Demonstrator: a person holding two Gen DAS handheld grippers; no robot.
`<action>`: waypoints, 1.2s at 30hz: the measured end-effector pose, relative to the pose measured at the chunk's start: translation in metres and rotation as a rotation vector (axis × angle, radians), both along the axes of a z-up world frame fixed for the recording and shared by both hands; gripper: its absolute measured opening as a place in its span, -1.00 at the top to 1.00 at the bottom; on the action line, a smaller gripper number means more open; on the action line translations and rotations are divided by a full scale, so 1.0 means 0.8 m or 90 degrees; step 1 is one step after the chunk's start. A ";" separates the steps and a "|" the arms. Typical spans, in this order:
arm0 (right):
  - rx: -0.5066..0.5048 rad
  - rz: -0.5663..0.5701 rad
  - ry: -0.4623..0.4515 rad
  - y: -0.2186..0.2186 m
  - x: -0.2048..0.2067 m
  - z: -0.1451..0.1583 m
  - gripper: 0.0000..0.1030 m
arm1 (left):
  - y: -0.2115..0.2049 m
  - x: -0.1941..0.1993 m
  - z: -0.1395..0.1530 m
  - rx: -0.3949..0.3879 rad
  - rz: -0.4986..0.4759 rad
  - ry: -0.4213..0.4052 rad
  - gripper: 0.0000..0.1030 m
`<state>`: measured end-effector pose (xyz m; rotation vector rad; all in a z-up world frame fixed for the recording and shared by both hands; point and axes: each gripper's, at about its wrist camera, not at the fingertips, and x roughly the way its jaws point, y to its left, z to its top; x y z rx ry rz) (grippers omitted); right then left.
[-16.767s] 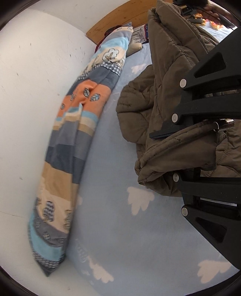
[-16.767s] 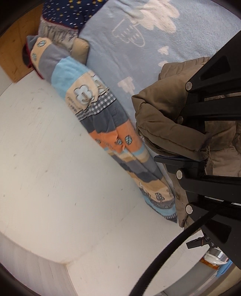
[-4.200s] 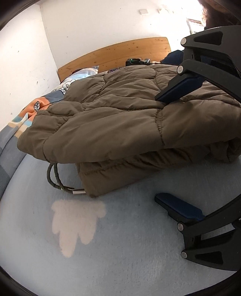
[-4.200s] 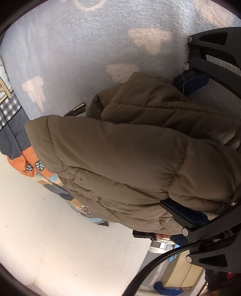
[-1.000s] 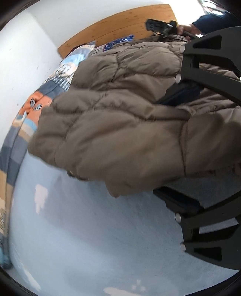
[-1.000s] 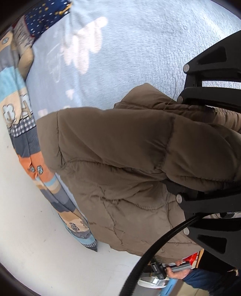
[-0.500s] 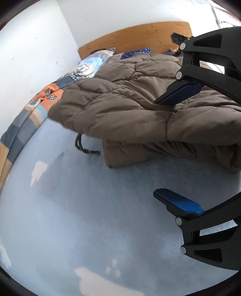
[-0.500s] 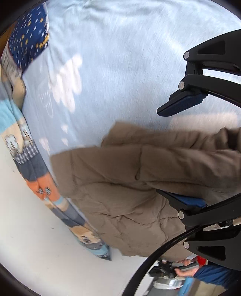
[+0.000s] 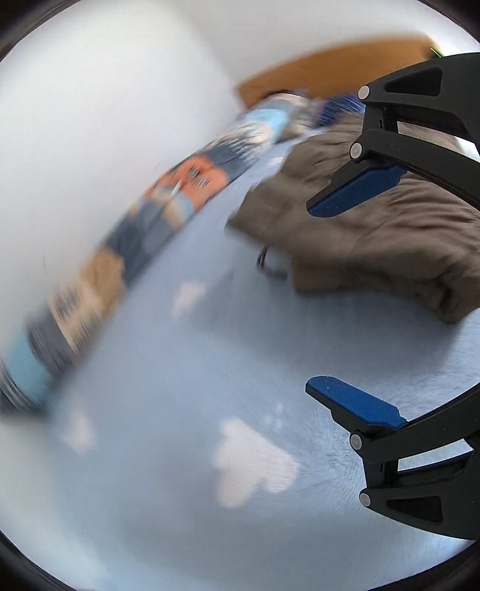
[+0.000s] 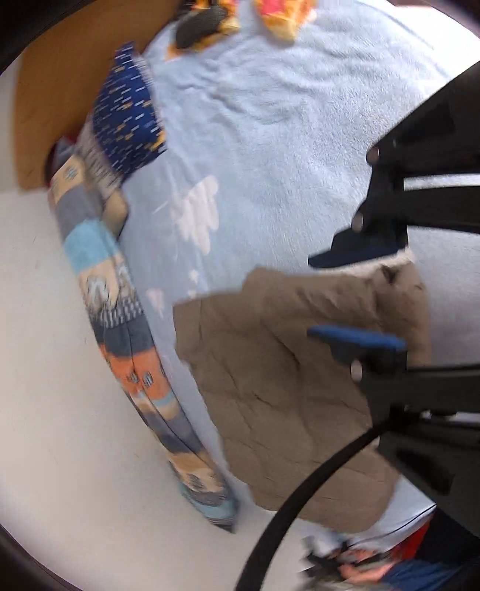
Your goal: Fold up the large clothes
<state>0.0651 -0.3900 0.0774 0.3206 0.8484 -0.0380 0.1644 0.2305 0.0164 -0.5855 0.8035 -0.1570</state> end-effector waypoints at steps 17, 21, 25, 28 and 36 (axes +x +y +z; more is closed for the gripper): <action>0.044 0.022 0.176 0.036 0.046 -0.089 0.59 | -0.109 0.009 -0.085 0.074 -0.148 0.163 -0.72; 0.031 0.031 0.187 0.040 0.053 -0.098 0.59 | -0.128 0.009 -0.078 0.177 -0.154 0.144 -0.74; 0.022 0.042 0.198 0.043 0.057 -0.105 0.61 | -0.122 0.013 -0.086 0.182 -0.138 0.163 -0.89; 0.021 0.040 0.205 0.042 0.060 -0.109 0.64 | -0.119 0.013 -0.083 0.177 -0.131 0.163 -0.89; 0.063 0.011 0.092 0.031 0.027 -0.048 0.63 | -0.097 -0.024 0.033 0.188 -0.068 -0.006 -0.82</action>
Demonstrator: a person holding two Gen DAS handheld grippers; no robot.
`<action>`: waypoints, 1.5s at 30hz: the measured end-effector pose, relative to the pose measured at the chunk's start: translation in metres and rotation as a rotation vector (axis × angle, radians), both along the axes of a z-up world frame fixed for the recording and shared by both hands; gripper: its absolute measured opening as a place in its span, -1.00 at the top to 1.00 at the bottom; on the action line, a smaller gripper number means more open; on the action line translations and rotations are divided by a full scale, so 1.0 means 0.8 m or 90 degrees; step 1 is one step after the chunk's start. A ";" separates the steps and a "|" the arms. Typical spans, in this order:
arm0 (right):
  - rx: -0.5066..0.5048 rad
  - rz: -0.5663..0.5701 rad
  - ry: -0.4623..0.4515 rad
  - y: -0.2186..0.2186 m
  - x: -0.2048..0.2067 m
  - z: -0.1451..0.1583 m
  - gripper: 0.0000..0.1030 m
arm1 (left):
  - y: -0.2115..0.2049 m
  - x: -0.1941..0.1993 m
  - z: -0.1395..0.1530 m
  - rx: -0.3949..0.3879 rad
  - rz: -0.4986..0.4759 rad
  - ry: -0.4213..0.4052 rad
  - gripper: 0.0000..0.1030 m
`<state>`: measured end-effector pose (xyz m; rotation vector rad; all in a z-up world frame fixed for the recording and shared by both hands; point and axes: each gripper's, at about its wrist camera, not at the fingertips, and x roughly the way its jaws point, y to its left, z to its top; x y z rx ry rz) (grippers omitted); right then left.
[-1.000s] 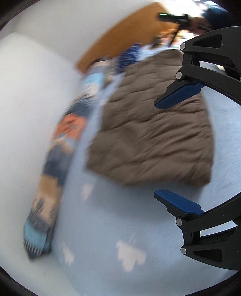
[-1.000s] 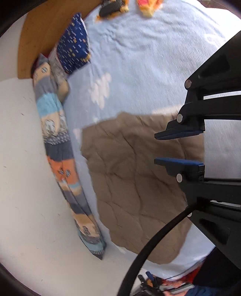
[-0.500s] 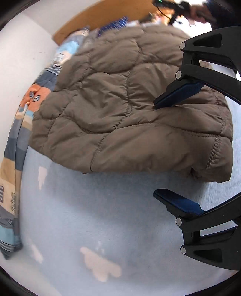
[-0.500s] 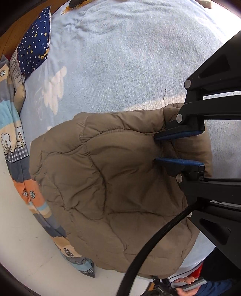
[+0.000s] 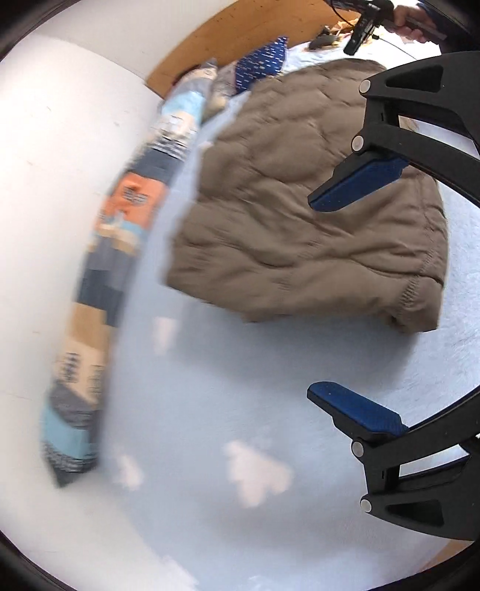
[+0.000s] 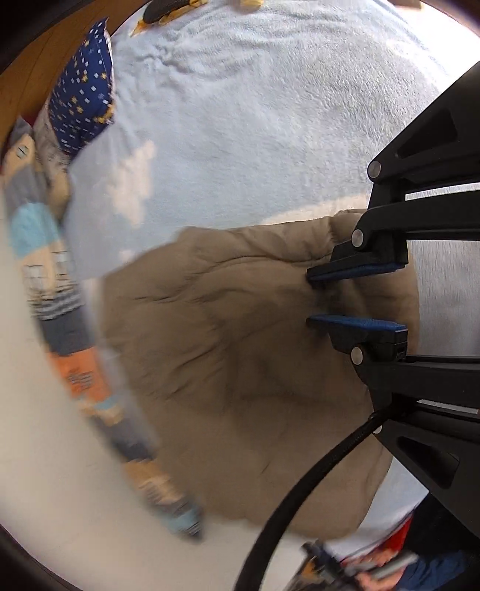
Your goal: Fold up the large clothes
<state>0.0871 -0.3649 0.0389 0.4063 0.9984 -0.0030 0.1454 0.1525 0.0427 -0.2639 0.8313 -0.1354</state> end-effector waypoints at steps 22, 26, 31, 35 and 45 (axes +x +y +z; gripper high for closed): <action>-0.034 -0.029 0.018 -0.012 0.217 -0.029 0.58 | -0.148 0.233 -0.073 0.128 -0.080 0.146 -0.85; -0.049 0.004 0.082 -0.004 0.239 -0.064 0.58 | -0.144 0.250 -0.096 0.107 -0.079 0.194 -0.94; -0.081 0.004 0.102 0.004 0.244 -0.072 0.59 | -0.138 0.249 -0.087 0.098 -0.065 0.200 -0.86; -0.067 -0.015 0.016 0.003 0.212 -0.019 0.59 | -0.137 0.189 -0.035 0.077 -0.075 0.109 -0.80; -0.052 0.057 -0.104 0.097 0.036 0.062 0.39 | -0.148 -0.032 0.004 0.095 -0.083 0.001 -0.80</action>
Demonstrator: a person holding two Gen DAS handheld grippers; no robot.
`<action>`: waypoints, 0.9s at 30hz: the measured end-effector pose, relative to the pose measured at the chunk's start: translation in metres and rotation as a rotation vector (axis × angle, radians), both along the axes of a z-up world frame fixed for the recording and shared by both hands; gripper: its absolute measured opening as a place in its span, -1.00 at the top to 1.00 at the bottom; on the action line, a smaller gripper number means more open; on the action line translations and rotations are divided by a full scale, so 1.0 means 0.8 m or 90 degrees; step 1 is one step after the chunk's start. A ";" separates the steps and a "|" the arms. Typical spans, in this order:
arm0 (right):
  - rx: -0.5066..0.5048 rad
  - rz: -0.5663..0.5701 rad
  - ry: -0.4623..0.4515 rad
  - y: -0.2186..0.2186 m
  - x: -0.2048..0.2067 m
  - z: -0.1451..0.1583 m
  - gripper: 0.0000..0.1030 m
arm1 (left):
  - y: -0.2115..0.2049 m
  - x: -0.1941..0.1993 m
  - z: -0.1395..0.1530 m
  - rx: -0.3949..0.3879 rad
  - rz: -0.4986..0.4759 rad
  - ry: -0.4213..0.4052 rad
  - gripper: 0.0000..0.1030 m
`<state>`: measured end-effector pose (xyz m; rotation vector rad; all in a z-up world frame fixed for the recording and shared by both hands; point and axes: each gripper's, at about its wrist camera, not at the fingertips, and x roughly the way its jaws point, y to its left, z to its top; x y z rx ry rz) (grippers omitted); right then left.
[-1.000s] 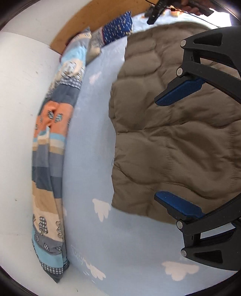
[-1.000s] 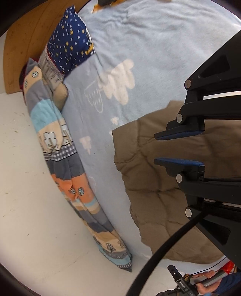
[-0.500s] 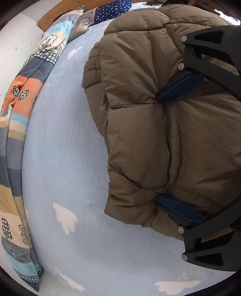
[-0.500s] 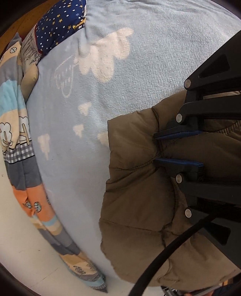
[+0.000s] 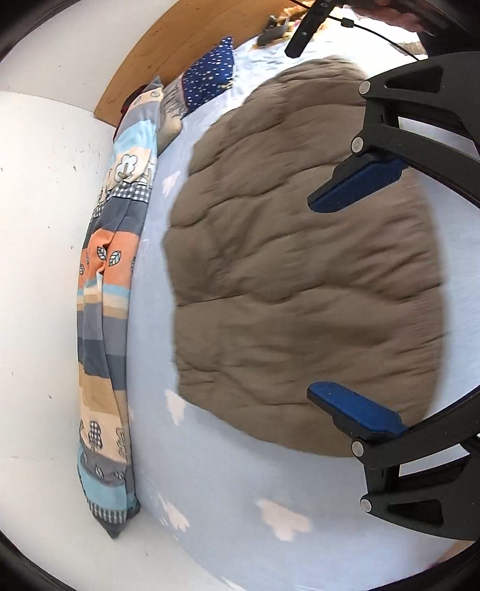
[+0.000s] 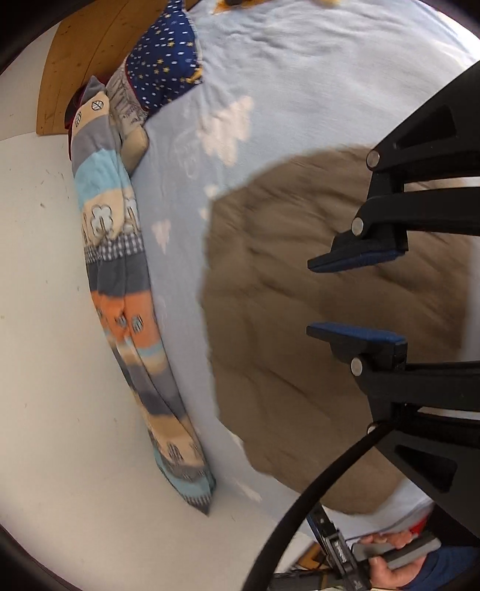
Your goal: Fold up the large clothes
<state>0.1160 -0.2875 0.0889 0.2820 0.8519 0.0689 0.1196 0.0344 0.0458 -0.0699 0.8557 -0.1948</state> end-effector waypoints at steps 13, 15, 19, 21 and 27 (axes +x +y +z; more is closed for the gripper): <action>-0.049 0.020 0.007 0.094 -0.054 -0.048 0.31 | -0.030 -0.020 -0.069 0.049 0.024 0.006 -0.83; -0.057 0.015 0.024 0.096 -0.043 -0.060 0.31 | -0.032 -0.017 -0.076 0.063 0.019 0.004 -0.85; -0.066 0.015 0.064 0.099 -0.027 -0.087 0.29 | -0.040 -0.013 -0.089 0.094 0.011 0.008 -0.89; -0.082 0.017 0.079 0.103 -0.021 -0.097 0.29 | -0.042 -0.012 -0.094 0.101 0.012 0.008 -0.91; -0.085 0.019 0.096 0.101 -0.014 -0.112 0.29 | -0.047 -0.012 -0.100 0.117 0.014 0.003 -0.94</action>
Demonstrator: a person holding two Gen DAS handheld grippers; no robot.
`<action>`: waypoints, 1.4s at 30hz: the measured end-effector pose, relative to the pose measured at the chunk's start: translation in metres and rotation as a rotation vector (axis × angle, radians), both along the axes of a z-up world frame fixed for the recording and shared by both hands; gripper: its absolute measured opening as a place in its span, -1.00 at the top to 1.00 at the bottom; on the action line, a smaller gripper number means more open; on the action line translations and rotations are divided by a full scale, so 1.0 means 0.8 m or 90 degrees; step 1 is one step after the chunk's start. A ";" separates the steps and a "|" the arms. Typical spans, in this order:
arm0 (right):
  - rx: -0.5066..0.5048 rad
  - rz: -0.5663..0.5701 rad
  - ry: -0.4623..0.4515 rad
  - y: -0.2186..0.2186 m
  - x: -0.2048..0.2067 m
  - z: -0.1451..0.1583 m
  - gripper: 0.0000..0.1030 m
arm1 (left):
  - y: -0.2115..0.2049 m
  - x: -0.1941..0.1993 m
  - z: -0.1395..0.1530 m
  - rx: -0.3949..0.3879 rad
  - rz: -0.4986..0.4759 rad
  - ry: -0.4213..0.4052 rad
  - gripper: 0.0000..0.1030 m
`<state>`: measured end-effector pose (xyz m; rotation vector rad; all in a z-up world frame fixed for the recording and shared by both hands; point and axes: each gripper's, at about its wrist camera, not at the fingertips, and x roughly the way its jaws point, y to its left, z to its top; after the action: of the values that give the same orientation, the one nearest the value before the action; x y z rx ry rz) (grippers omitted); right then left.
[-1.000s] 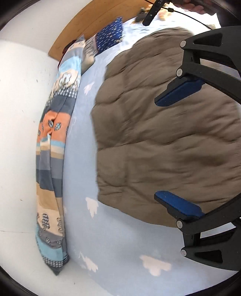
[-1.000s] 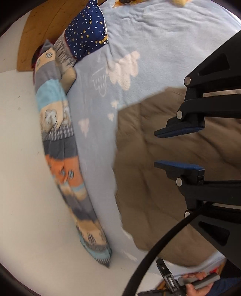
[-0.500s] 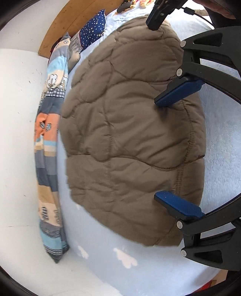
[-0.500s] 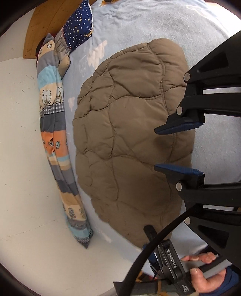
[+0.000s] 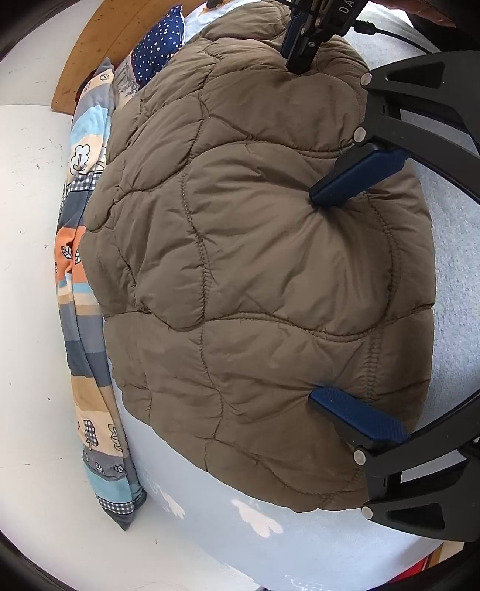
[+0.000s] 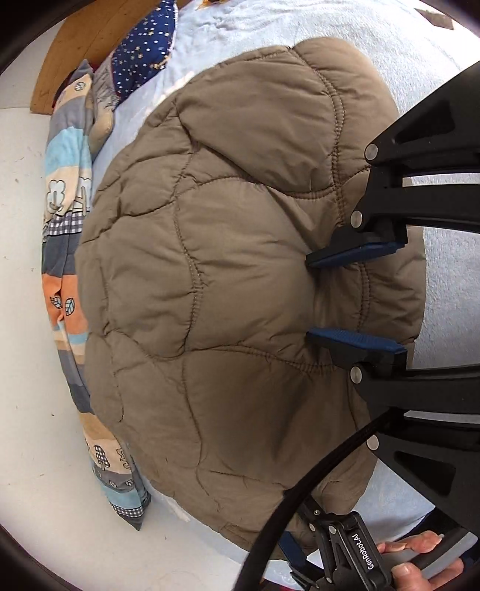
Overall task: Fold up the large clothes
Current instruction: 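Open both tools and pull them back from the folded jacket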
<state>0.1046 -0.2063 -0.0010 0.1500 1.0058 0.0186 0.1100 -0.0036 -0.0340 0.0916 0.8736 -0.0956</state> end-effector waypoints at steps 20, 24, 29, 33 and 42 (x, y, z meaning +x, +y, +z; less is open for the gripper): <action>-0.019 0.002 -0.157 0.010 -0.005 0.077 0.05 | 0.014 0.024 0.045 -0.026 0.021 -0.067 -0.94; -0.019 -0.002 -0.129 0.003 0.041 0.068 0.05 | 0.033 0.069 0.033 -0.050 0.038 -0.020 -0.94; -0.012 -0.004 -0.055 -0.001 0.078 0.027 0.02 | 0.033 0.087 0.020 -0.050 0.032 -0.005 -0.94; -0.021 0.000 -0.028 0.002 0.087 0.010 -0.01 | 0.032 0.098 0.009 -0.054 0.031 0.019 -0.95; 0.006 -0.015 -0.085 -0.010 0.041 0.040 -0.31 | 0.040 0.032 0.050 -0.086 0.020 -0.059 -0.95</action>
<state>0.1377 -0.2143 0.0310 0.1670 0.8709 0.0122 0.1360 0.0281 0.0061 -0.0433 0.7738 -0.1205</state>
